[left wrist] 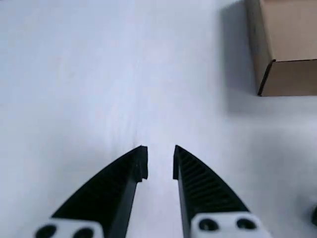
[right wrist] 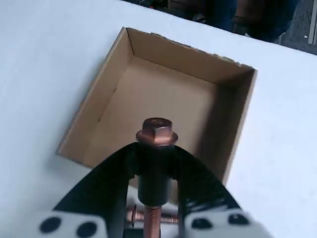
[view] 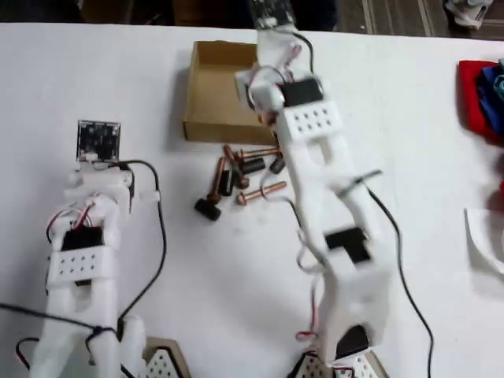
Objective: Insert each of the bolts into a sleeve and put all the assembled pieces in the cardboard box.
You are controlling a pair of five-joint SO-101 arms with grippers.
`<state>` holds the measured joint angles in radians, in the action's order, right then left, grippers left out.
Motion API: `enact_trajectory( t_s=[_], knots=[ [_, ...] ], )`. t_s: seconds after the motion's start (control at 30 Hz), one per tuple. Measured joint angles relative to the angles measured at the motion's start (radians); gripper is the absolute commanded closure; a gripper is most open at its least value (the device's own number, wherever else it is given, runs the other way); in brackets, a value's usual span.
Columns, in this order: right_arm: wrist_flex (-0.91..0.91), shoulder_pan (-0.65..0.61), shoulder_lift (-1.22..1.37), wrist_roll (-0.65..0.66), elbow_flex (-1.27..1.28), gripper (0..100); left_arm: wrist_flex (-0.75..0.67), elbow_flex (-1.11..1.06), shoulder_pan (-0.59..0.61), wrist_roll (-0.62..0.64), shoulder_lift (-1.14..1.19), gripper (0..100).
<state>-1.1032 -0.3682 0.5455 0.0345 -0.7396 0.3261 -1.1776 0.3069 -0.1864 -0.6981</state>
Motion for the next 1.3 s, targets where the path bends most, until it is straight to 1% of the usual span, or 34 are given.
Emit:
enact_trajectory(
  t_s=[0.1,0.17,0.23,0.37,0.47,0.6,0.77,1.13,1.3],
  knots=[
    [-0.075,0.012,0.224,-0.04,-0.325,97.8,-0.025,0.025,0.0,0.0,0.158,89],
    [-0.1,0.032,0.351,-0.071,-0.512,97.8,-0.02,0.104,0.003,0.0,0.29,89],
    [-0.104,0.061,0.446,-0.094,-0.637,97.8,0.032,0.219,0.003,0.005,0.439,89],
    [-0.104,0.124,0.531,-0.109,-0.698,97.8,0.224,0.477,0.0,0.008,0.717,90],
    [-0.104,0.147,0.559,-0.109,-0.7,97.8,0.351,0.618,0.002,0.037,0.83,90],
    [-0.091,0.143,0.582,-0.089,-0.7,97.8,0.393,0.671,0.008,0.055,0.862,90],
    [-0.041,0.129,0.618,-0.078,-0.704,97.8,0.393,0.674,0.008,0.055,0.862,90],
    [-0.037,0.11,0.71,-0.072,-0.706,97.8,0.393,0.677,0.008,0.055,0.862,90],
    [-0.002,0.11,0.72,-0.072,-0.706,97.8,0.393,0.677,0.008,0.055,0.862,90]
  ],
)
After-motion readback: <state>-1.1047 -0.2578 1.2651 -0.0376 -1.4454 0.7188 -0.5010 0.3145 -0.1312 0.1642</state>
